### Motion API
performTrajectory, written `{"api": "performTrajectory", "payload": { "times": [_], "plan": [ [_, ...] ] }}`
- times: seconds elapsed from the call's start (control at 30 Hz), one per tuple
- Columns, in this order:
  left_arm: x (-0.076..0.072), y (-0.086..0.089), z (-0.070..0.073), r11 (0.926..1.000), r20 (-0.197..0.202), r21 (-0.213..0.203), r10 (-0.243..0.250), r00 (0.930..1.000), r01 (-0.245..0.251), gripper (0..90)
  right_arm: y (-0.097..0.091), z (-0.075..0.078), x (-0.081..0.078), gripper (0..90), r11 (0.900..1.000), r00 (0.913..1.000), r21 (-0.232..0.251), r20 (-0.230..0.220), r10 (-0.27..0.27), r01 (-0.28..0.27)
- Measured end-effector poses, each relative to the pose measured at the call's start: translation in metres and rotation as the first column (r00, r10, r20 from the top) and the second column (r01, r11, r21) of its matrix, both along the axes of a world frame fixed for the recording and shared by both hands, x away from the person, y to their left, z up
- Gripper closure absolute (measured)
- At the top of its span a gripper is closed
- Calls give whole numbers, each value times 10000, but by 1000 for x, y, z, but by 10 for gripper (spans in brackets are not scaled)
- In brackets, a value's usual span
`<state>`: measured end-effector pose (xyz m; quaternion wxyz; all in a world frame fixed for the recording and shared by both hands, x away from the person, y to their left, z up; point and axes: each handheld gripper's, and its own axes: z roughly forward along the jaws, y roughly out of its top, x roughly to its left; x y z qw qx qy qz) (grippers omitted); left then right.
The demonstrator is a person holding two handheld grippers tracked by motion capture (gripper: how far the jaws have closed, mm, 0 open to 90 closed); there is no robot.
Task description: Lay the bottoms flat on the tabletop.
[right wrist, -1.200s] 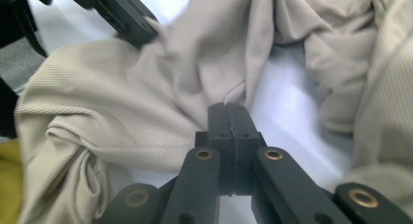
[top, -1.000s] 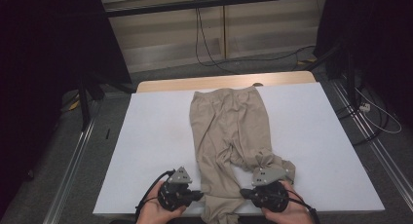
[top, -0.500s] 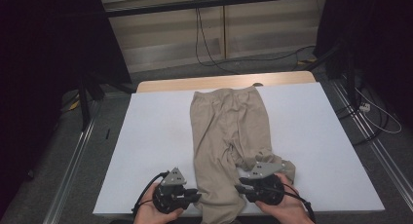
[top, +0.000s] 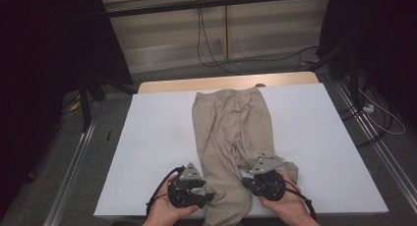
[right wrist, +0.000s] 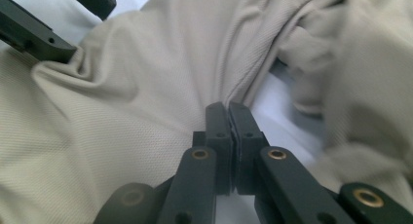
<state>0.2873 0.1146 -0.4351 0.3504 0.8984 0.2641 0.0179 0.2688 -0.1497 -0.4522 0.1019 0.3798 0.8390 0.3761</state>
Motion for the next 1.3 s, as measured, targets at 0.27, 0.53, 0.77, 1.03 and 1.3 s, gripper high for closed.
{"api": "performTrajectory", "payload": {
  "times": [0.27,0.53,0.77,1.03,1.3],
  "plan": [
    [3,-19,-10,9984,643,459,-361,9973,332,501,-11,-2,-4,886,9999,9999,-84,-48,-97,96],
    [-7,0,-5,9980,441,603,-239,9987,212,876,-6,-2,-7,880,9999,9999,126,-137,15,-13],
    [-13,29,-1,9953,283,895,350,9990,-374,876,18,-3,-8,891,9962,9968,497,-324,729,-713],
    [-17,39,1,9973,90,361,643,9979,-646,544,22,-2,-14,890,9960,9960,194,-155,875,-872],
    [8,44,10,9870,647,-524,1553,9857,-1521,568,1,2,-14,892,9986,9990,-368,-227,376,-384]
  ]
}}
